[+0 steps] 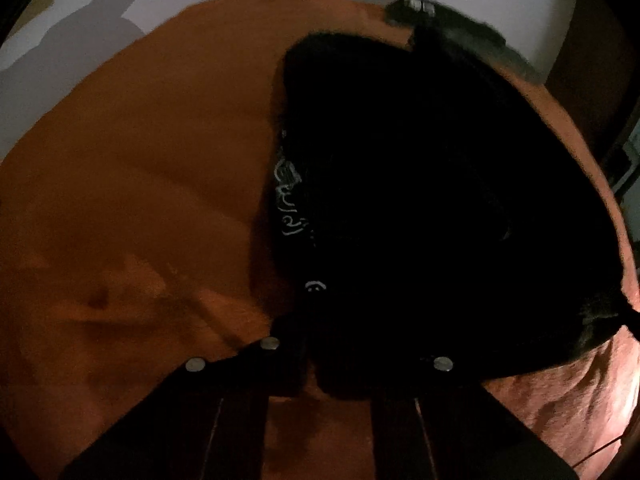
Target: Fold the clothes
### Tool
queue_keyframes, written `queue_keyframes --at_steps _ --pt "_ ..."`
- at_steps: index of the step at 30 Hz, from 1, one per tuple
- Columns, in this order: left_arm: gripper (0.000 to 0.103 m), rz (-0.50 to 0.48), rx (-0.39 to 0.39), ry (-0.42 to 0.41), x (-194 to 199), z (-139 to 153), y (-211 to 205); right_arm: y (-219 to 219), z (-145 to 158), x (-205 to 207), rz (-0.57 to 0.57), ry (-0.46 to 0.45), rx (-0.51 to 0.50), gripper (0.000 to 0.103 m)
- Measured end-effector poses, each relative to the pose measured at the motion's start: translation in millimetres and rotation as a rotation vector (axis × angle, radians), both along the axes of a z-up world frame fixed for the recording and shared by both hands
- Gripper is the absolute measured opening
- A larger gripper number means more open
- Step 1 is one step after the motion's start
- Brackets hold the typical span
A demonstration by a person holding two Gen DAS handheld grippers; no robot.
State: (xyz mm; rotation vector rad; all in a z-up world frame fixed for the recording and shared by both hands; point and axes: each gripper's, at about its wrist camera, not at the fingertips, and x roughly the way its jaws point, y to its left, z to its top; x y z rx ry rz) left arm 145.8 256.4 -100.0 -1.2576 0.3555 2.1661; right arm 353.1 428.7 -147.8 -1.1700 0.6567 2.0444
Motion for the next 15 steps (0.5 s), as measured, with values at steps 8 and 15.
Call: queue_keyframes --at_steps 8,15 --pt "0.007 0.002 0.207 0.106 -66 135 28 30 115 -39 0.079 0.192 0.117 0.003" --pt "0.007 0.012 0.334 0.210 -149 300 68 74 276 -95 0.089 0.422 0.254 0.003"
